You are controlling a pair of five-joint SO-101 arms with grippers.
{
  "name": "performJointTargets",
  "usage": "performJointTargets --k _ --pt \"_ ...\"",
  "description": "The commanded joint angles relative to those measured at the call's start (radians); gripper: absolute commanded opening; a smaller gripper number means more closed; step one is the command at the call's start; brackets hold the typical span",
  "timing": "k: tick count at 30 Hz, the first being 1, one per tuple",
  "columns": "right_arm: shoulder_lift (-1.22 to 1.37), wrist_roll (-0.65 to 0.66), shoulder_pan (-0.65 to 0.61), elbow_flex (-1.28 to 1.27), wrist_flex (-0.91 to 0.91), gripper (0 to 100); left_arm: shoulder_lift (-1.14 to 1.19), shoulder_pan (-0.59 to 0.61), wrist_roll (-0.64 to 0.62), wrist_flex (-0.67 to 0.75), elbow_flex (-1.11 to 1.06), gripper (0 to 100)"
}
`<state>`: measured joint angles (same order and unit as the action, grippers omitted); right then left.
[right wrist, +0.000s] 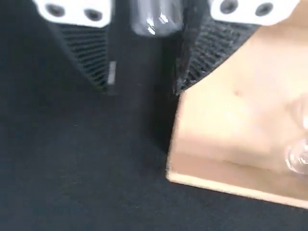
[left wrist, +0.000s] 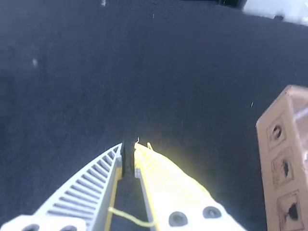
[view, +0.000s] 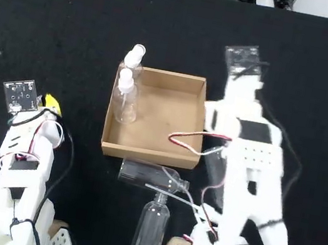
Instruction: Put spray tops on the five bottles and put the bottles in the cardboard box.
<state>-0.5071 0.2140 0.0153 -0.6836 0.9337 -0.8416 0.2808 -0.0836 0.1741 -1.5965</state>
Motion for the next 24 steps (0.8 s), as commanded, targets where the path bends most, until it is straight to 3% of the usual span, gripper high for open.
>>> performJointTargets --k 1,9,14,19,24 --pt "-0.077 0.109 0.103 0.107 0.18 12.1 -0.032 0.004 0.026 -0.288 0.177 3" --pt "-0.077 0.27 0.496 0.114 0.281 12.1 -0.097 -0.039 0.18 -1.092 0.717 5" --pt "-0.082 0.359 0.647 0.082 0.279 12.1 -0.068 -0.217 0.318 -1.527 0.97 21" --pt "-0.076 0.41 0.746 0.071 0.278 12.1 -0.04 -0.427 0.437 -1.754 1.092 25" --pt "-0.076 0.465 0.832 0.074 0.273 12.1 -0.052 -0.711 0.341 -1.807 1.119 25"
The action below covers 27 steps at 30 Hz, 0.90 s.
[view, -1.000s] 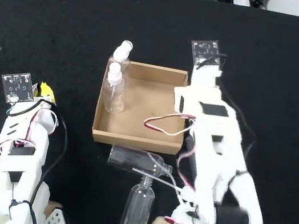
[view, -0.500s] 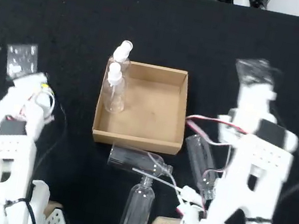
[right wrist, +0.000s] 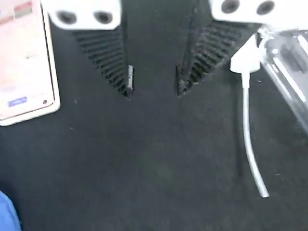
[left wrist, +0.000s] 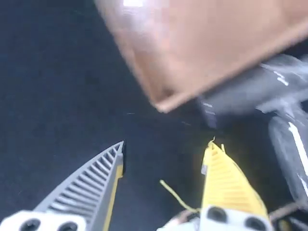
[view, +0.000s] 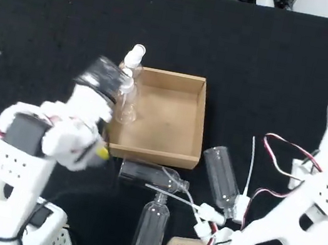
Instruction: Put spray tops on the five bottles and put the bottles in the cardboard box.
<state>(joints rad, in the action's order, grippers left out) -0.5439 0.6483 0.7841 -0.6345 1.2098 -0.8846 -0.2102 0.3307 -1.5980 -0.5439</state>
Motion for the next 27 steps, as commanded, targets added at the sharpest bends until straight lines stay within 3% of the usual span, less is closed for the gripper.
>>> performJointTargets --k 1,5,13,19,27 --pt "-0.039 0.04 0.084 0.025 -0.017 12.1 -0.014 -0.277 -0.118 -0.032 0.058 25" --pt "-0.038 0.041 0.173 0.019 -0.086 12.1 -0.005 -0.499 -0.285 -0.015 -0.015 25" --pt "-0.038 0.043 0.262 0.019 -0.097 12.1 -0.006 -0.796 -0.477 0.322 -0.268 25" --pt "-0.038 0.106 0.275 0.019 -0.097 12.0 -0.006 -0.835 -0.66 0.387 -0.352 25" --pt "-0.038 0.103 0.265 0.019 -0.091 12.0 -0.005 -0.806 -0.669 0.457 -0.455 31"
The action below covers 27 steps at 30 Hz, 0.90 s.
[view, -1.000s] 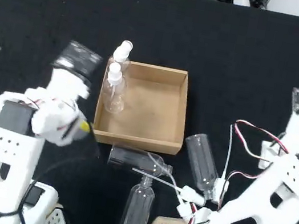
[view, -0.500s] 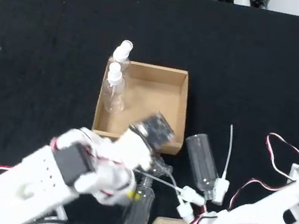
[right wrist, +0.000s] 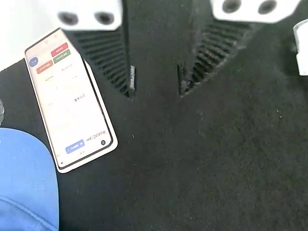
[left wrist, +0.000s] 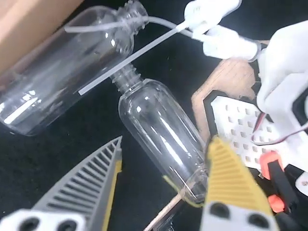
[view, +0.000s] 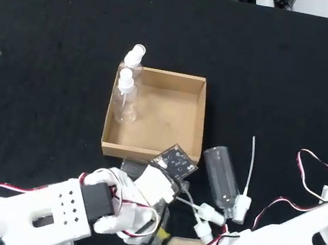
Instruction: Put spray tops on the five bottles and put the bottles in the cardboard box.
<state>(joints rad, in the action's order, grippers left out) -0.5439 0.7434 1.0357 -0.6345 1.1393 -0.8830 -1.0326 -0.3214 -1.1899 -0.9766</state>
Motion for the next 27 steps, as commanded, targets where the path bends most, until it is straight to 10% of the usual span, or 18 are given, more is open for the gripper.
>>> performJointTargets --k 1,20,27 --pt "-0.038 0.008 0.014 0.019 -0.02 12.0 -0.006 0.035 -0.018 0.068 -0.036 32" --pt "-0.039 0.008 -0.037 -0.024 -0.025 12.0 -0.006 0.102 -0.069 0.207 -0.226 34" --pt "-0.039 0.008 -0.037 -0.024 -0.026 12.0 -0.009 -0.061 -0.061 0.207 -0.323 34"
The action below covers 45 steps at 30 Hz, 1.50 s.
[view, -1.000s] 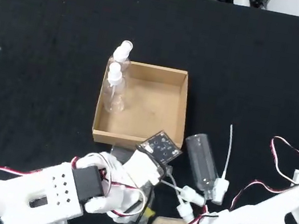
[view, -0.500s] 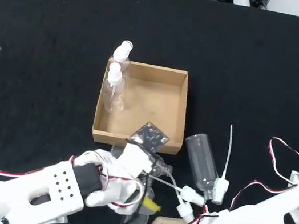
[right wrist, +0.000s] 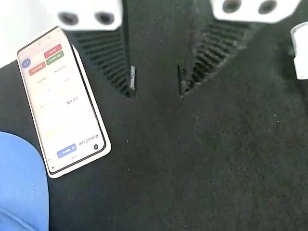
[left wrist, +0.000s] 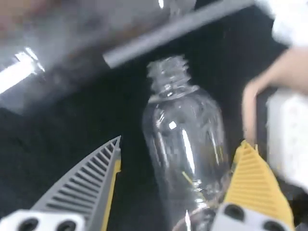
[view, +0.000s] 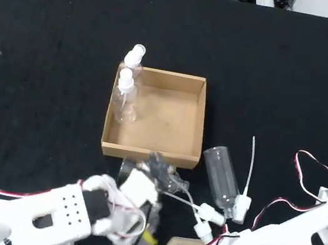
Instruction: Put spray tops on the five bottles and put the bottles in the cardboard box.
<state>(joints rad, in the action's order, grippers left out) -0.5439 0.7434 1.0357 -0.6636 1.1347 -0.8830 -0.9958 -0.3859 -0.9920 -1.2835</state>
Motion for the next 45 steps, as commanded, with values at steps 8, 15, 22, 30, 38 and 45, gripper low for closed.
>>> performJointTargets --k 8,15,22,30,38,45 --pt "-0.039 0.008 -0.037 0.005 -0.021 12.0 -0.018 -0.087 0.153 0.0 -0.041 28" --pt "-0.039 0.008 -0.037 0.007 -0.021 12.0 -0.02 0.068 0.5 -0.008 0.015 9" --pt "-0.041 0.008 -0.037 0.008 -0.021 12.0 -0.02 0.252 0.842 -0.33 0.231 3" --pt "-0.047 0.008 -0.069 0.013 0.021 12.0 -0.009 0.493 1.203 -0.707 0.526 3" --pt "-0.05 -0.009 -0.239 0.067 0.226 11.9 -0.006 1.069 1.493 -0.694 0.545 3" --pt "-0.231 -0.181 -0.58 -0.004 0.275 11.9 0.098 1.676 1.58 -0.292 0.42 3"
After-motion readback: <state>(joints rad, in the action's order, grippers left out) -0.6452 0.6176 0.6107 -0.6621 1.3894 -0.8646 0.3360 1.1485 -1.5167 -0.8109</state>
